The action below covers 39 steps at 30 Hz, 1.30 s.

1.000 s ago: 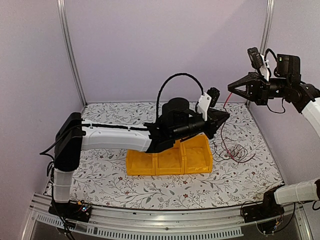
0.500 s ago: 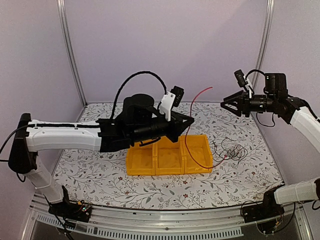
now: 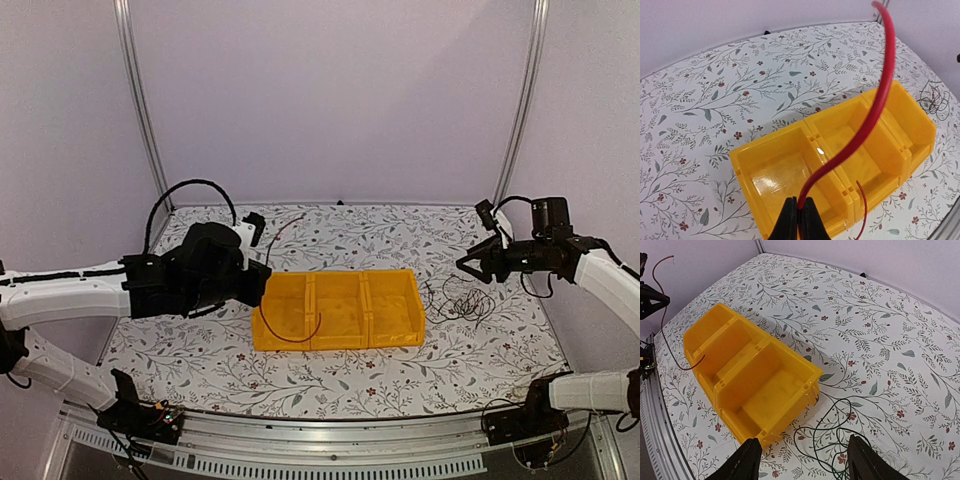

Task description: Untangle the cables

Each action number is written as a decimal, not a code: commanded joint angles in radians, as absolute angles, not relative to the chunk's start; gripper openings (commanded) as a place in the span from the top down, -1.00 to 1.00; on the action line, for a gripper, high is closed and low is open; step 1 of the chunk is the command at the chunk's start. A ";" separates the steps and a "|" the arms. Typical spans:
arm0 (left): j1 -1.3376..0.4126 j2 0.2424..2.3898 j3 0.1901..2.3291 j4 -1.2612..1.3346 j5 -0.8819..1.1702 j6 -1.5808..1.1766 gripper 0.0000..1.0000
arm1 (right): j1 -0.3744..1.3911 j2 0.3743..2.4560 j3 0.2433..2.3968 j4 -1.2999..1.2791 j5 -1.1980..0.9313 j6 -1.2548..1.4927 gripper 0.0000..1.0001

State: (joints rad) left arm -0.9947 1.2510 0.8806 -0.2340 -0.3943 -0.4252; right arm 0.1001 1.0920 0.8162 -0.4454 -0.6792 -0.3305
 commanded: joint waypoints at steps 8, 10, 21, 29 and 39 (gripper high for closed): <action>-0.865 1.207 0.795 -0.223 -0.386 -0.350 1.00 | -0.066 1.065 0.729 -0.404 -0.719 -0.403 -0.26; -0.863 1.225 0.794 -0.196 -0.372 -0.336 1.00 | -0.084 1.051 0.709 -0.388 -0.718 -0.405 -0.26; -0.839 1.315 0.968 -0.207 -0.407 -0.189 1.00 | -0.138 0.998 0.671 -0.351 -0.741 -0.410 -0.31; -0.839 1.394 1.055 -0.291 -0.432 -0.181 1.00 | -0.173 0.976 0.657 -0.336 -0.745 -0.417 -0.36; -0.841 1.423 1.044 -0.374 -0.520 -0.364 1.00 | -0.182 0.972 0.654 -0.329 -0.755 -0.420 -0.37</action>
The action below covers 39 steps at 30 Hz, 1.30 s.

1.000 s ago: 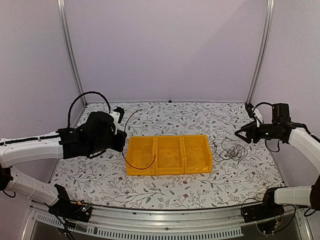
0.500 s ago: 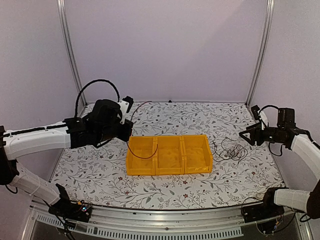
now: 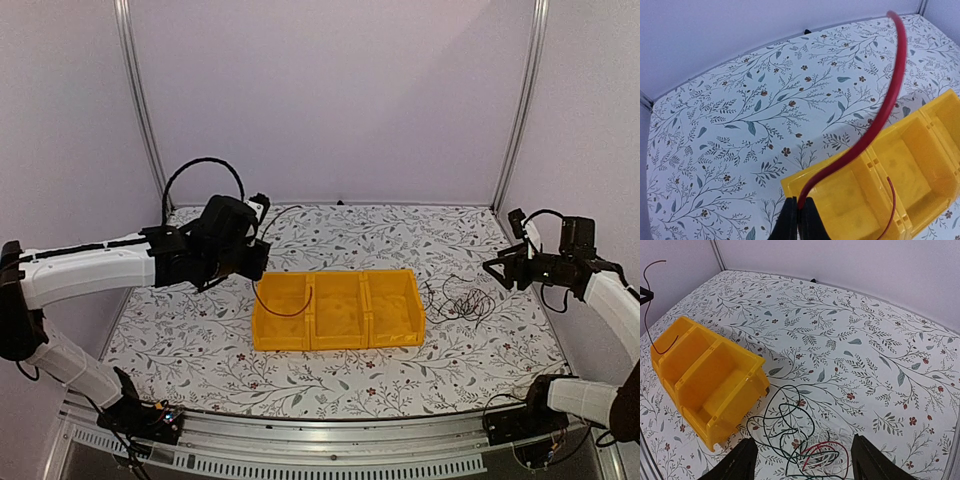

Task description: Untangle the cables

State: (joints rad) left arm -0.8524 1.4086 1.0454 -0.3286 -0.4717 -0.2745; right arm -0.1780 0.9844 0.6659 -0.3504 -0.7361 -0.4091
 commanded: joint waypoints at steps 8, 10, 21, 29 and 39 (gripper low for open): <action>-0.875 1.503 1.052 -0.400 -0.522 -0.511 1.00 | -0.182 0.985 0.653 -0.300 -0.719 -0.392 -0.45; -0.890 1.525 1.047 -0.404 -0.534 -0.543 1.00 | -0.182 0.990 0.656 -0.302 -0.724 -0.390 -0.45; -0.911 1.591 1.182 -0.638 -0.722 -0.681 1.00 | -0.182 1.002 0.659 -0.313 -0.741 -0.397 -0.45; -0.894 1.519 1.254 -0.641 -0.748 -0.600 1.00 | -0.182 1.017 0.672 -0.331 -0.753 -0.410 -0.45; -0.940 1.658 1.298 -0.704 -0.670 -0.712 1.00 | -0.169 1.051 0.693 -0.364 -0.773 -0.426 -0.45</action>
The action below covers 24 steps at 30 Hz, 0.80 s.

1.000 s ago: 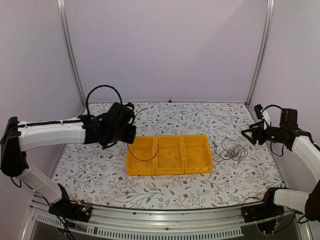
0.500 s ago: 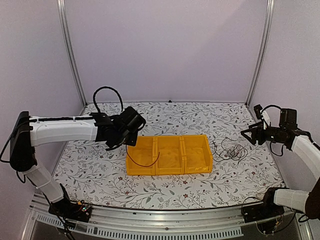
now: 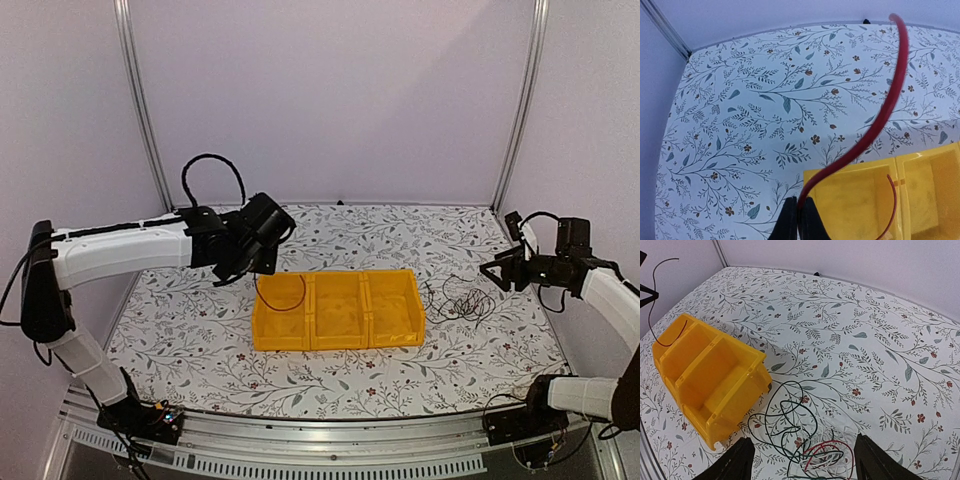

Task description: Untangle the cables

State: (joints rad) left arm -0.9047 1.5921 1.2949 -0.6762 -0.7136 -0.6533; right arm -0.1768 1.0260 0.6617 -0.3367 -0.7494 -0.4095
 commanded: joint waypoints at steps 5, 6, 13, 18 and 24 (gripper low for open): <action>-0.989 1.760 1.322 -0.704 -0.647 -0.743 1.00 | -0.167 1.055 0.696 -0.374 -0.782 -0.436 -0.45; -0.994 1.780 1.328 -0.703 -0.639 -0.747 1.00 | -0.167 1.054 0.695 -0.374 -0.782 -0.437 -0.45; -0.998 1.847 1.353 -0.724 -0.527 -0.774 1.00 | -0.167 1.053 0.700 -0.388 -0.797 -0.447 -0.45; -0.998 1.803 1.320 -0.729 -0.421 -0.801 1.00 | -0.166 1.053 0.703 -0.396 -0.805 -0.455 -0.46; -1.004 1.734 1.258 -0.774 -0.374 -0.852 1.00 | -0.160 1.051 0.704 -0.400 -0.809 -0.460 -0.46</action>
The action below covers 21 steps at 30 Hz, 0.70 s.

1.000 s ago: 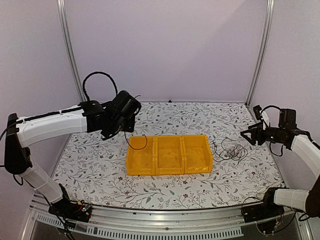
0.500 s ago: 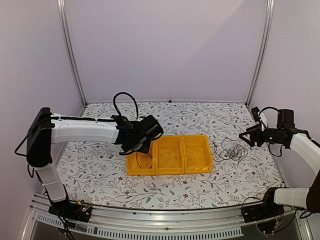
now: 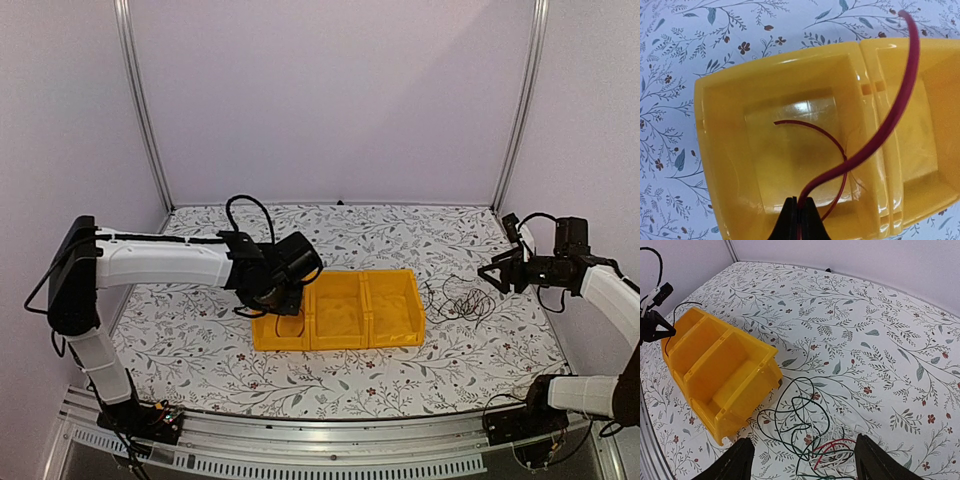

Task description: Untangle the cables

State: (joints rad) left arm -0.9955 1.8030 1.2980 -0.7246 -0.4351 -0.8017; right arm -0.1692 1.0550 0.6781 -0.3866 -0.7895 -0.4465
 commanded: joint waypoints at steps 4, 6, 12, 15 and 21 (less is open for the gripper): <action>-1.005 1.704 1.208 -0.791 -0.357 -0.882 1.00 | -0.154 1.053 0.706 -0.405 -0.811 -0.465 -0.46; -1.005 1.707 1.202 -0.793 -0.343 -0.879 1.00 | -0.152 1.051 0.706 -0.406 -0.814 -0.465 -0.46; -1.007 1.745 1.213 -0.835 -0.298 -0.880 1.00 | -0.149 1.048 0.706 -0.409 -0.817 -0.467 -0.47; -1.007 1.749 1.215 -0.853 -0.292 -0.887 1.00 | -0.149 1.050 0.707 -0.411 -0.819 -0.469 -0.47; -1.003 1.768 1.240 -0.882 -0.295 -0.885 1.00 | -0.149 1.045 0.707 -0.414 -0.822 -0.471 -0.47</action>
